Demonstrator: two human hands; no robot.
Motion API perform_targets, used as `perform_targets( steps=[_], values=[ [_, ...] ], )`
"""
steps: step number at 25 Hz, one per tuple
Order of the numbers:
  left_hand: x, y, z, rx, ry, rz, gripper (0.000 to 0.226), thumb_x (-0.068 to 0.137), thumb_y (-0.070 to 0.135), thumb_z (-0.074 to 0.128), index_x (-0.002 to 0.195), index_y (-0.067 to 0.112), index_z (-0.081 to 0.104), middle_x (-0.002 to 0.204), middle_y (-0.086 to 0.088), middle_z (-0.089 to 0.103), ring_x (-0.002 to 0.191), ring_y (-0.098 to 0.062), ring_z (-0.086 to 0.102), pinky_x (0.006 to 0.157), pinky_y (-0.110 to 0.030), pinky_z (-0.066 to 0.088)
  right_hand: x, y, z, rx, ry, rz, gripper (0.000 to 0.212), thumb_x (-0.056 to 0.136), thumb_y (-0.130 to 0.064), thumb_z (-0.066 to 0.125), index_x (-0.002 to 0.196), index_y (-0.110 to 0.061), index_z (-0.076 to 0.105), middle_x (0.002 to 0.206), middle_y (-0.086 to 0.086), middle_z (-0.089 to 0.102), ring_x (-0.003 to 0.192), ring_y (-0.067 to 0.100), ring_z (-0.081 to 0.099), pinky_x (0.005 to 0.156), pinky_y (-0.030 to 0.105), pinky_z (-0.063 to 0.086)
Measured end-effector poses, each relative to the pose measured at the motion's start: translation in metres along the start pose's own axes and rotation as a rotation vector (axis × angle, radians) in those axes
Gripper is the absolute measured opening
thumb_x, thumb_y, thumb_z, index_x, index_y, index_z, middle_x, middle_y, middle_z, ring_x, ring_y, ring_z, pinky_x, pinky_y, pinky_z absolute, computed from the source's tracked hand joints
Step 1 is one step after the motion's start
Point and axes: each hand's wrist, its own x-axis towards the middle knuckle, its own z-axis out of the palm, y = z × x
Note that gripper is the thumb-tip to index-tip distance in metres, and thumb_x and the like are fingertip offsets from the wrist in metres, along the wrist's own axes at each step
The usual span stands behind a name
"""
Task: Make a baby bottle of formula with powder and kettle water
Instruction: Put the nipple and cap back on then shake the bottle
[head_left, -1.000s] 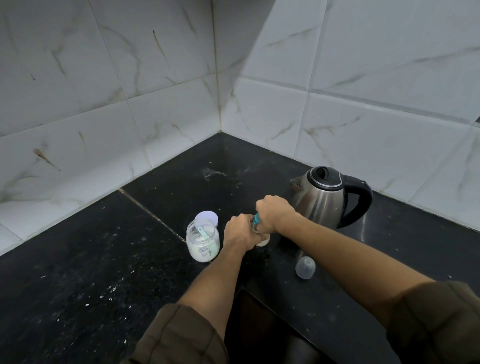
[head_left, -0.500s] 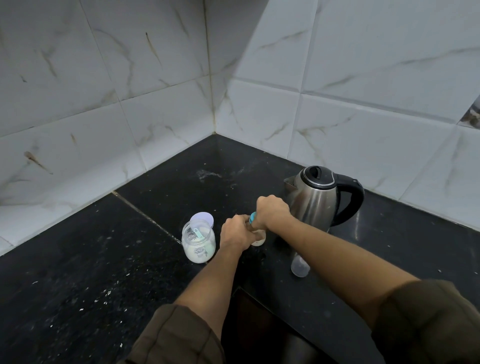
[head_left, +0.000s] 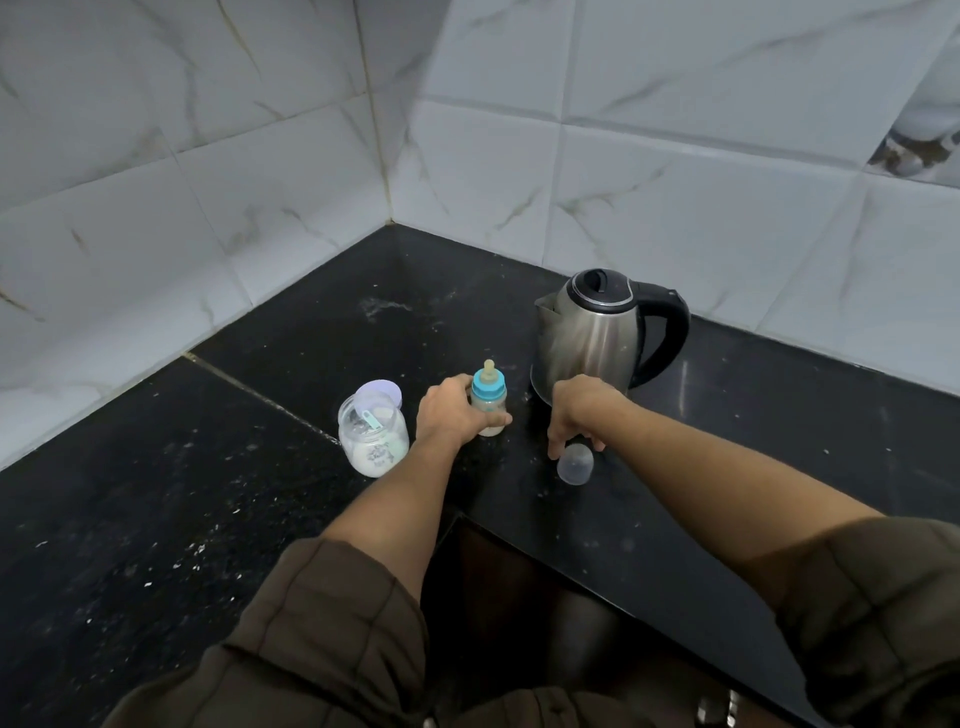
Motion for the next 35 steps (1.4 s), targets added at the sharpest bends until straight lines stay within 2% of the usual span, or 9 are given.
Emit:
perform_targets(
  steps=[4,9,14,17,20,24,27,31,35],
  values=[
    [0.001,0.004,-0.004,-0.008,0.026,0.003,0.069,0.062,0.052,0.095,0.117,0.023,0.066,0.114,0.003,0.072,0.11,-0.02,0.065,0.093,-0.041,0.054,0.005,0.002,0.013,-0.055,-0.019,0.002,0.059,0.077,-0.033,0.089,0.123,-0.007,0.063,0.075,0.005,0.057,0.096,0.027,0.072,0.094,0.04,0.06],
    [-0.003,0.001,0.004,-0.044,0.028,0.004,0.079,0.063,0.054,0.095,0.131,0.026,0.065,0.122,0.004,0.073,0.116,-0.018,0.066,0.098,-0.042,0.054,0.009,0.008,0.025,-0.074,-0.024,-0.044,0.047,0.076,-0.02,0.086,0.116,-0.003,0.067,0.074,0.005,0.062,0.083,0.024,0.072,0.086,0.039,0.063],
    [-0.001,0.002,-0.004,-0.102,0.017,0.002,0.078,0.061,0.052,0.096,0.129,0.028,0.068,0.117,0.009,0.075,0.113,-0.012,0.067,0.099,-0.041,0.055,0.009,-0.005,-0.033,0.123,0.28,-0.147,0.031,0.074,-0.019,0.075,0.103,-0.012,0.065,0.091,0.008,0.07,0.08,0.026,0.071,0.072,0.034,0.062],
    [0.0,0.001,-0.003,-0.092,0.002,0.0,0.07,0.066,0.05,0.094,0.128,0.028,0.07,0.114,0.008,0.075,0.112,-0.012,0.068,0.097,-0.041,0.056,0.01,-0.02,-0.06,0.231,0.423,-0.254,0.033,0.079,-0.024,0.071,0.111,-0.018,0.073,0.105,0.006,0.073,0.095,0.026,0.068,0.074,0.03,0.055],
    [0.002,0.0,-0.004,-0.076,-0.005,-0.018,0.066,0.072,0.049,0.092,0.128,0.025,0.069,0.116,0.006,0.075,0.11,-0.014,0.068,0.094,-0.038,0.055,0.015,-0.035,-0.066,0.241,0.476,-0.319,0.039,0.082,-0.028,0.072,0.121,-0.021,0.075,0.112,0.006,0.074,0.103,0.027,0.069,0.08,0.03,0.054],
    [0.004,0.0,-0.004,-0.051,-0.013,-0.017,0.063,0.072,0.049,0.091,0.128,0.027,0.071,0.115,0.007,0.076,0.108,-0.014,0.068,0.095,-0.04,0.056,0.026,-0.042,-0.065,0.269,0.492,-0.306,0.039,0.076,-0.03,0.073,0.114,-0.021,0.075,0.105,0.005,0.074,0.093,0.025,0.068,0.075,0.032,0.057],
    [0.003,-0.001,-0.003,-0.038,0.003,-0.003,0.059,0.072,0.05,0.091,0.123,0.027,0.073,0.109,0.007,0.076,0.103,-0.013,0.069,0.092,-0.04,0.057,0.03,-0.047,-0.062,0.243,0.43,-0.341,0.036,0.073,-0.033,0.078,0.107,-0.021,0.078,0.1,0.002,0.076,0.089,0.021,0.069,0.073,0.033,0.06],
    [0.003,-0.001,-0.005,-0.01,0.003,-0.002,0.056,0.07,0.054,0.09,0.117,0.029,0.074,0.105,0.01,0.076,0.098,-0.012,0.069,0.086,-0.037,0.058,0.038,-0.051,-0.051,0.128,0.367,-0.382,0.043,0.078,-0.038,0.079,0.117,-0.021,0.077,0.11,0.001,0.075,0.094,0.02,0.07,0.081,0.034,0.061],
    [0.004,-0.002,-0.005,0.003,0.005,0.001,0.049,0.069,0.055,0.09,0.109,0.03,0.076,0.097,0.011,0.077,0.095,-0.012,0.07,0.083,-0.036,0.058,0.045,-0.053,-0.044,0.07,0.317,-0.404,0.041,0.08,-0.038,0.08,0.117,-0.02,0.077,0.106,0.002,0.075,0.093,0.02,0.069,0.079,0.033,0.06]
  ],
)
